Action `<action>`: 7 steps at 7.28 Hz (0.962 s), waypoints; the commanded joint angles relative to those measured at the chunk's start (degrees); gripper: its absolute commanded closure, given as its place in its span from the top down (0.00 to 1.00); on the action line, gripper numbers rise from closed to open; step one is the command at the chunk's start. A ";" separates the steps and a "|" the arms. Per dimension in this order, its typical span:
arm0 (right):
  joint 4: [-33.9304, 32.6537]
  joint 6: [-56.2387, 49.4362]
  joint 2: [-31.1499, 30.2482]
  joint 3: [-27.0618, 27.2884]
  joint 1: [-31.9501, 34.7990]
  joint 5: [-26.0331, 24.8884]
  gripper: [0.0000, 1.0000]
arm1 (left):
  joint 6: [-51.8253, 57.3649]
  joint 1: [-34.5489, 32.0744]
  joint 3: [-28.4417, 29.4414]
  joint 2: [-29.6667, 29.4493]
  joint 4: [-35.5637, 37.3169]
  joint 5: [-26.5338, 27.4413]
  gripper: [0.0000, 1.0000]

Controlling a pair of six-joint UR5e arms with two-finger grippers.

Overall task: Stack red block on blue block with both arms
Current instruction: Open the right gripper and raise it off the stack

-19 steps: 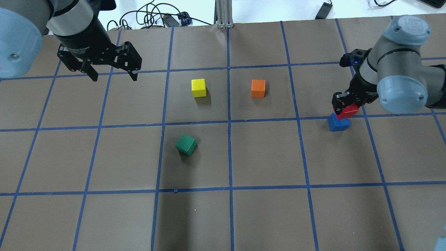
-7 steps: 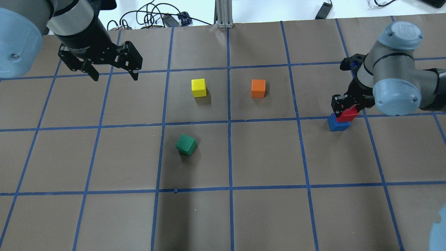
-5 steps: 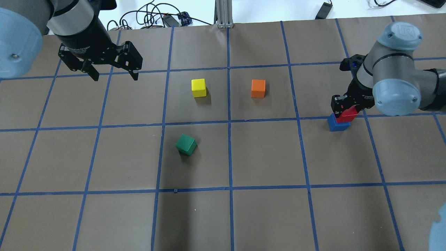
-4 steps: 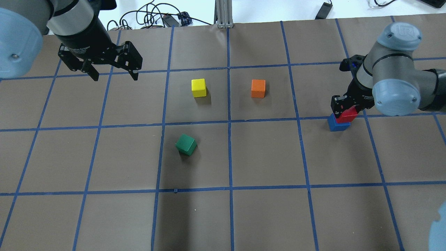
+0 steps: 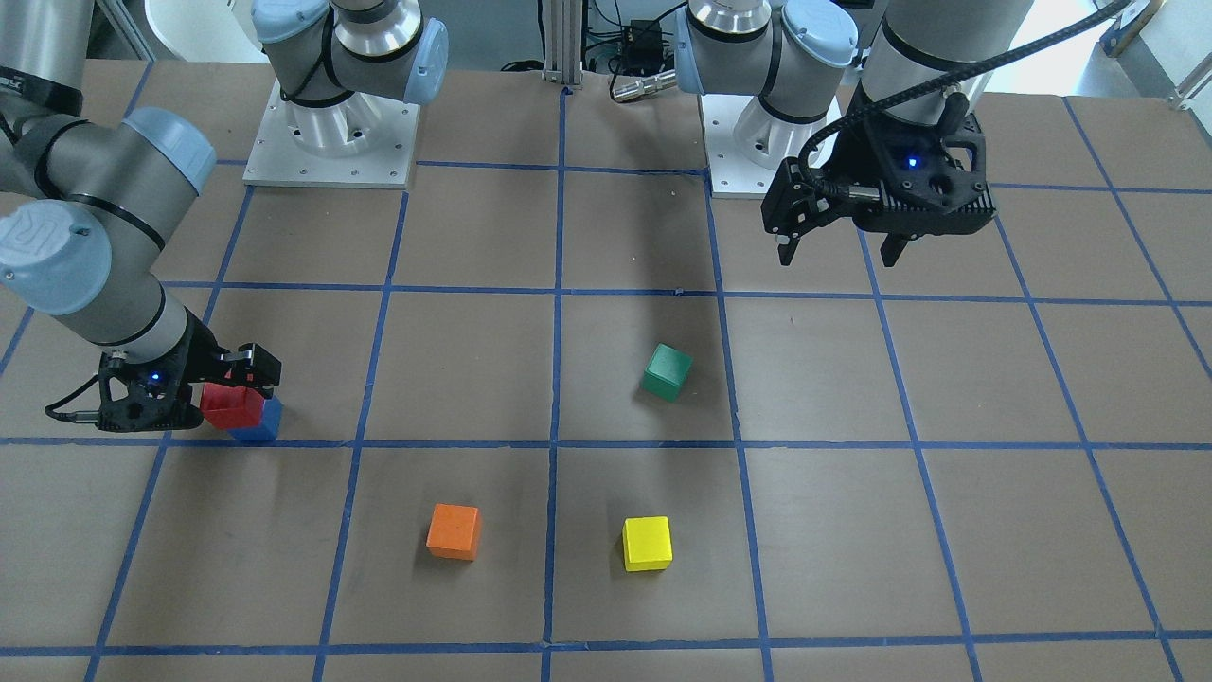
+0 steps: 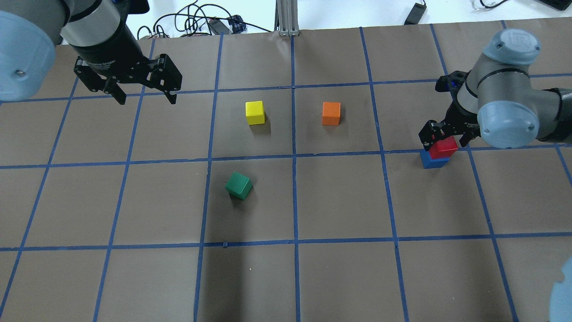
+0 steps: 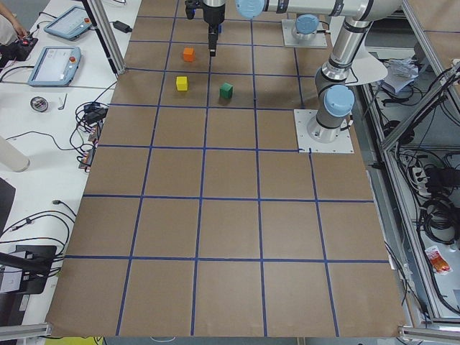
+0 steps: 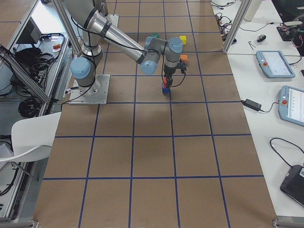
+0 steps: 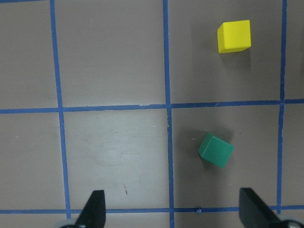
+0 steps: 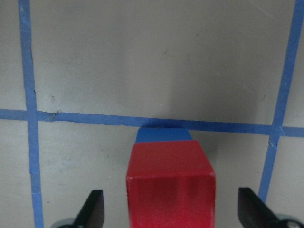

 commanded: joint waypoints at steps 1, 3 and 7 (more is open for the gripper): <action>4.17 0.57 -1.94 -2.45 0.00 0.01 1.00 | 0.00 0.00 0.08 0.00 0.00 -0.06 1.00; 17.04 2.92 -5.98 -9.28 0.18 -0.34 1.00 | 0.00 0.00 0.08 0.00 0.09 -0.06 1.00; 27.67 17.83 -13.02 -14.51 7.43 -0.60 1.00 | 0.27 0.00 0.26 0.00 0.35 0.03 1.00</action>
